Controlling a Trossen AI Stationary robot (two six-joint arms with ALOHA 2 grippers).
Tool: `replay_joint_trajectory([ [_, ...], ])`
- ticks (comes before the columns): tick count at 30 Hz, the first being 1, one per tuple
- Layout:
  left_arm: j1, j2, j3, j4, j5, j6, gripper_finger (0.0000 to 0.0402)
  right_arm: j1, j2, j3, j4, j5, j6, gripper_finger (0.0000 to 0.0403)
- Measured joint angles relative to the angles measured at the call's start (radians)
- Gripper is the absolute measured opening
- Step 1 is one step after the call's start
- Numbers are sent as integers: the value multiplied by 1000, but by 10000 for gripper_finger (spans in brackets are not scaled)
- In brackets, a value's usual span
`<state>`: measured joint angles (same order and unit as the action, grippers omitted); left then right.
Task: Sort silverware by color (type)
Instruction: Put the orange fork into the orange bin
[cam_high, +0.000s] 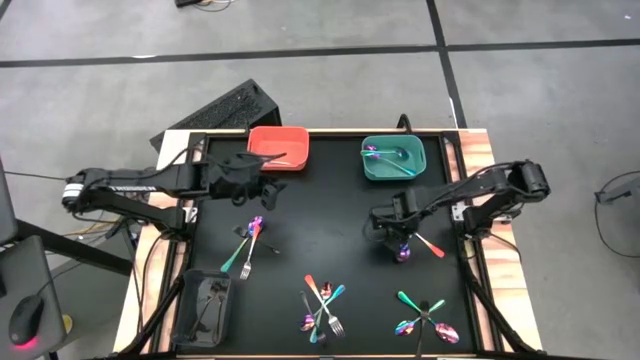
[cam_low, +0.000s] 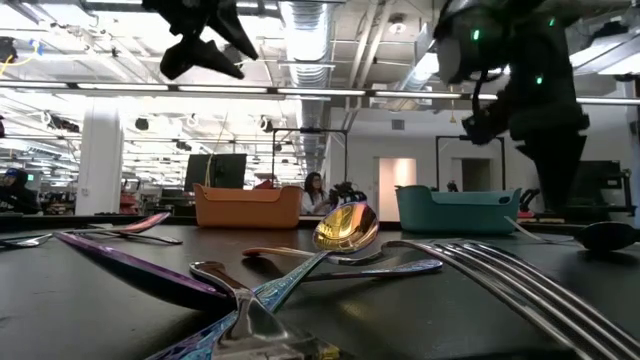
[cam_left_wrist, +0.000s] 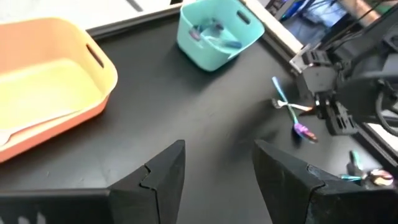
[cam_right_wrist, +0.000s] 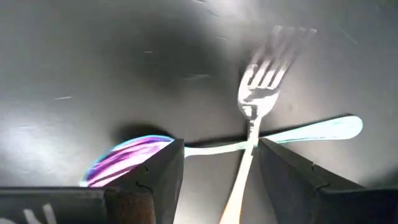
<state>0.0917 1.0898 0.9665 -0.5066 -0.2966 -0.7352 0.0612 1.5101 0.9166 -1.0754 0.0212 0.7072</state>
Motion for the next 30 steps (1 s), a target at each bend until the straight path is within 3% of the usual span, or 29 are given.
replay_joint_trajectory([
  [12, 0, 32, 0, -1, 45, -20, 173, -49, -23, -25, -16, 2, -151, 186],
  [19, 0, 32, 0, -6, 105, -41, 173, -92, -268, -166, 45, -16, -81, 182],
  [25, 0, 32, 0, 1, 45, -35, 173, -157, -477, -321, 145, -85, -61, 180],
  [30, 0, 32, 0, 4, 20, -34, 173, -133, -537, -398, 182, -120, -59, 174],
])
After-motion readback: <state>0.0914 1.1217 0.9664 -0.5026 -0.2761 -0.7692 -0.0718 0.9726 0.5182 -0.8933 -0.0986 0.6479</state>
